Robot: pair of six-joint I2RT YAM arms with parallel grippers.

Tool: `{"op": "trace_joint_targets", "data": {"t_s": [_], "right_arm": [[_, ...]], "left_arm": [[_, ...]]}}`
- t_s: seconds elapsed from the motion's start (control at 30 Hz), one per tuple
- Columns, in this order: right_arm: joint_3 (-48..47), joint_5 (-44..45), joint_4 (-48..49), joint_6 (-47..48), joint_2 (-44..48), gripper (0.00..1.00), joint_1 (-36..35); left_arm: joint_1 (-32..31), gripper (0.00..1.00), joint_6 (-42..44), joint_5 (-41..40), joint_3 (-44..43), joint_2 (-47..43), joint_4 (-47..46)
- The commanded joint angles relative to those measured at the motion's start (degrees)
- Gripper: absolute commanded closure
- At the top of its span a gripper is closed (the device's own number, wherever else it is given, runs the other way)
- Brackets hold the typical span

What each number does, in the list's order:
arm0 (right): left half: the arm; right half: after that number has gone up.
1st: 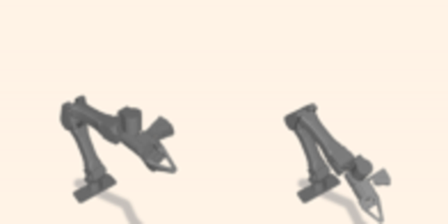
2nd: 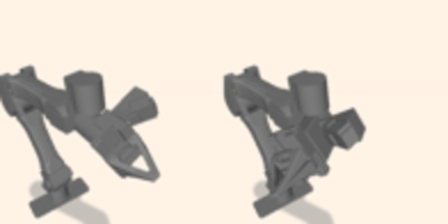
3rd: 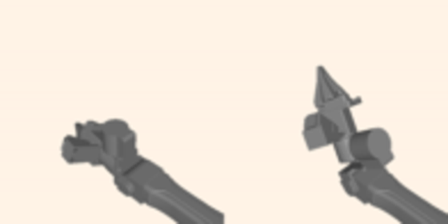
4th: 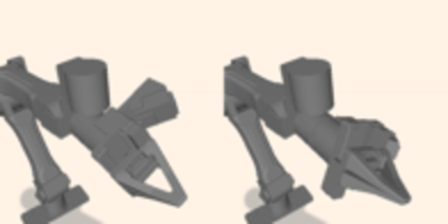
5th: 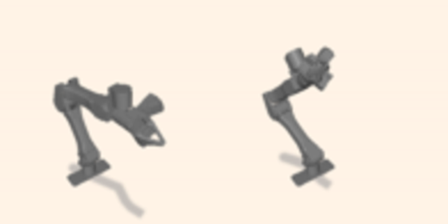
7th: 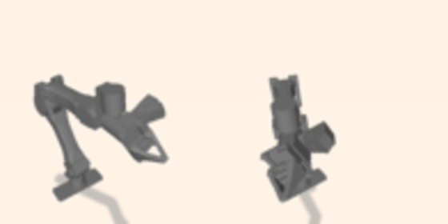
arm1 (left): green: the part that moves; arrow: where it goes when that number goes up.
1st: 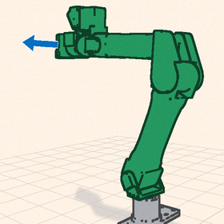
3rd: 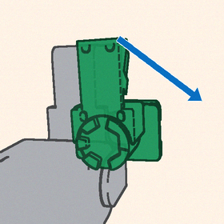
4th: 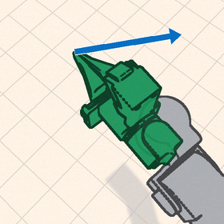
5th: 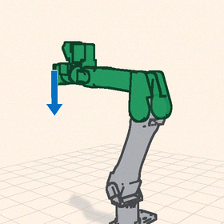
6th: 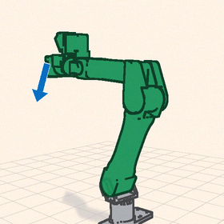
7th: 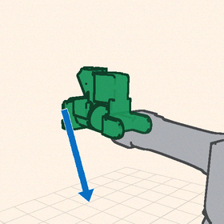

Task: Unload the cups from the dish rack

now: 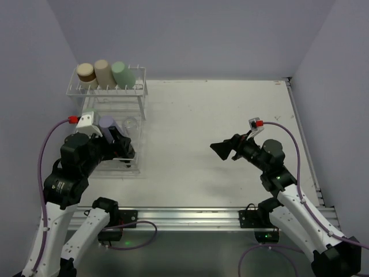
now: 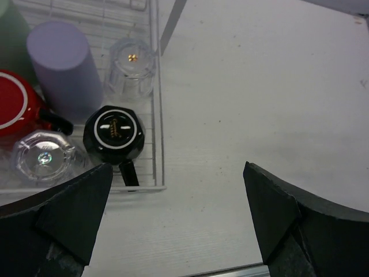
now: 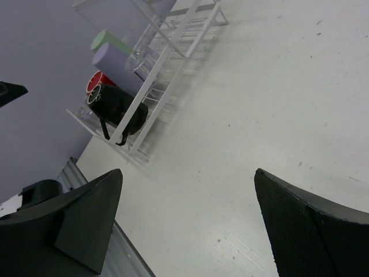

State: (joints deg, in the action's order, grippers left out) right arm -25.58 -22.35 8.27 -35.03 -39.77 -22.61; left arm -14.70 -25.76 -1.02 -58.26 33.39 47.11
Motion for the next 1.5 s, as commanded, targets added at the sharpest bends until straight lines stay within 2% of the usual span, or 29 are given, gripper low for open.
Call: {"op": "trace_joint_targets", "data": {"t_s": [0.0, 0.27, 0.57, 0.93, 1.47], "right_arm": [[0.27, 3.54, 0.25, 1.8, 1.1, 0.01, -0.24], [-0.08, 3.8, -0.36, 1.98, 0.31, 0.01, -0.24], [-0.52, 3.54, -0.19, 2.24, -2.15, 0.01, -0.85], [-0.87, 3.63, -0.19, 2.86, -3.56, 0.01, -1.91], [-0.96, 4.42, -0.27, 3.12, -3.82, 0.01, -2.52]], "left_arm": [[-0.15, 0.0, -0.43, -8.71, -2.65, 3.0, 7.81], [-0.15, 0.0, -3.15, -11.55, -1.16, 6.6, 8.87], [-0.15, 0.0, -4.21, -20.16, 3.15, 11.35, 4.75], [-0.24, 0.0, -2.81, -16.39, 5.44, 20.31, -4.66], [-0.24, 0.02, -0.96, -20.52, 7.72, 28.4, -10.72]]}}
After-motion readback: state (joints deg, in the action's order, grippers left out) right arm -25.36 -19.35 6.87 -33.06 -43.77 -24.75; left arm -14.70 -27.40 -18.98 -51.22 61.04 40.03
